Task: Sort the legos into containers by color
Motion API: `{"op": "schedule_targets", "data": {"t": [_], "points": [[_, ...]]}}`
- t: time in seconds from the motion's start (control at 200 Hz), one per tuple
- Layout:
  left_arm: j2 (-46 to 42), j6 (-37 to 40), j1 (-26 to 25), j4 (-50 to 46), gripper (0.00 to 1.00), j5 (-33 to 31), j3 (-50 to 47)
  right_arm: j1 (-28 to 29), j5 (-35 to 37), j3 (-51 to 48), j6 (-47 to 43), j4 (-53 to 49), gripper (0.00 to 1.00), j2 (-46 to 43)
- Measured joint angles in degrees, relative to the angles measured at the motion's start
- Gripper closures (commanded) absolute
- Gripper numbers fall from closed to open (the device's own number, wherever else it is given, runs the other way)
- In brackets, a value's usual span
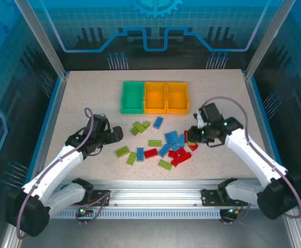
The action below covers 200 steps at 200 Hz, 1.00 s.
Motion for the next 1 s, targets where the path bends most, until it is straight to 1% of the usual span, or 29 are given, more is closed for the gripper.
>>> {"op": "schedule_targets", "data": {"t": [0.12,0.26,0.41,0.52,0.595,0.69,0.795,0.905,1.0], "points": [[1.8,-0.2,-0.1,0.2,0.01,1.0,0.0,-2.9,-3.1,10.8,-1.4,2.0,0.73,10.1],[4.5,-0.3,-0.1,0.3,0.01,2.2,0.0,-5.0,-3.8,23.5,-2.1,3.2,0.74,23.0],[5.9,0.0,-0.4,0.4,0.01,2.6,0.0,-7.6,-2.6,37.0,-1.9,2.4,0.74,37.1],[6.8,0.6,-0.7,0.4,0.01,2.8,0.0,-8.0,-0.7,46.8,-1.8,0.1,0.74,46.1],[7.7,0.9,-1.0,0.7,0.01,3.2,0.1,-8.0,0.3,53.4,-1.4,-1.9,0.72,51.5],[9.2,2.1,-1.6,1.2,0.01,4.0,0.3,-8.0,1.6,60.4,-0.2,-4.2,0.69,57.1],[11.9,3.8,-2.9,1.6,0.01,4.6,1.8,-8.0,3.1,65.9,0.9,-6.8,0.67,61.5],[16.0,5.9,-4.5,2.4,0.01,5.3,4.9,-7.8,4.9,68.9,1.9,-8.8,0.65,64.6],[19.7,6.9,-5.5,3.0,0.01,5.6,7.6,-7.6,6.0,69.7,2.7,-9.7,0.61,66.2]]}}
